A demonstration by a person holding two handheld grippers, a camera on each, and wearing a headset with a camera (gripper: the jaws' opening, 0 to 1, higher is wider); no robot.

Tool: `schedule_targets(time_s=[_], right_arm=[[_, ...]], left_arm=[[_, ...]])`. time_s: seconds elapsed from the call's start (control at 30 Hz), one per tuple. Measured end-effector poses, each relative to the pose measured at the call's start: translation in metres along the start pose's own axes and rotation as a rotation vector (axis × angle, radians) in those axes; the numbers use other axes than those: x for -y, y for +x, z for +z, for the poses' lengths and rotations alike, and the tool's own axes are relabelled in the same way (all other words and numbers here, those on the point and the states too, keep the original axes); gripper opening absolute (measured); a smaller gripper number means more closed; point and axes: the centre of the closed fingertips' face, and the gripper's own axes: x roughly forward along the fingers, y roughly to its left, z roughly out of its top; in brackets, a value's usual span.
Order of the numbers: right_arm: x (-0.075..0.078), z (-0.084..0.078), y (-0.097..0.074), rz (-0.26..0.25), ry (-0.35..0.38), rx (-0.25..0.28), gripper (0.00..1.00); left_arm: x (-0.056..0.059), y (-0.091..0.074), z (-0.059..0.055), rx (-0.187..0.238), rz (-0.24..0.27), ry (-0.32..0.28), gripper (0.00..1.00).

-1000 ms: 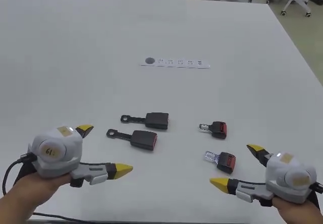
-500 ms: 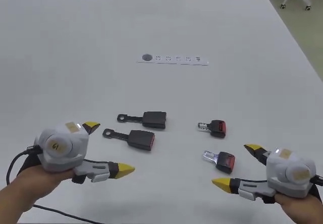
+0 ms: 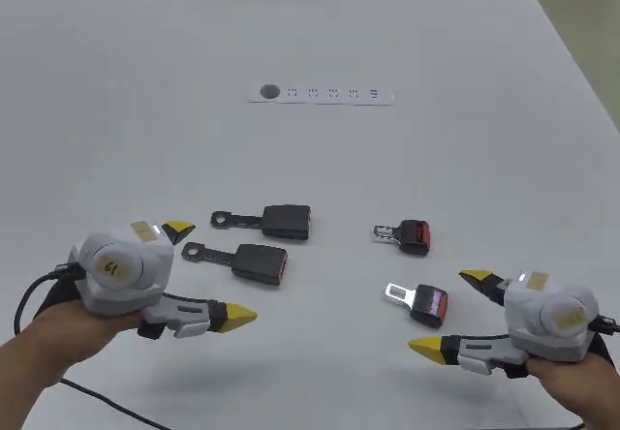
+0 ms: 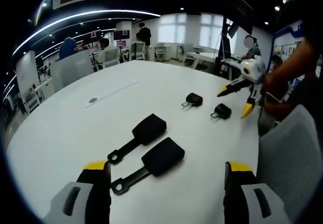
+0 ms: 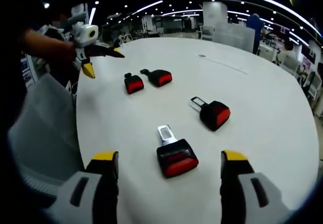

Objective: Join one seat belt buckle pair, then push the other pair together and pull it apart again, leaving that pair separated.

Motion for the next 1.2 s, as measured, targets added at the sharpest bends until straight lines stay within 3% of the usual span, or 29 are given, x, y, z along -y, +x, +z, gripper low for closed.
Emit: schedule_targets(time_s=[0.23,0.43,0.73,0.9,0.97,1.0,1.2], right_arm=[[0.004,-0.006,0.010,0.037,-0.009,-0.041,0.82],[0.006,-0.013,0.015,0.068,0.000,-0.067,0.77],[0.005,-0.013,0.019,0.117,-0.022,-0.072,0.74],[0.005,-0.014,0.019,0.142,-0.041,-0.088,0.69],[0.005,-0.014,0.018,0.149,-0.054,-0.091,0.67],[0.005,-0.014,0.018,0.152,-0.057,-0.092,0.67],[0.005,-0.015,0.017,0.179,-0.101,-0.096,0.62]], left_arm=[[-0.008,0.023,-0.005,-0.041,-0.045,0.044,0.90],[-0.007,0.044,-0.009,-0.066,-0.109,0.071,0.82],[-0.007,0.071,-0.022,-0.135,-0.179,0.164,0.75],[-0.007,0.078,-0.032,-0.179,-0.213,0.239,0.66],[-0.010,0.077,-0.038,-0.215,-0.221,0.278,0.64],[-0.008,0.082,-0.032,-0.175,-0.229,0.282,0.64],[-0.007,0.087,-0.033,-0.190,-0.272,0.308,0.57]])
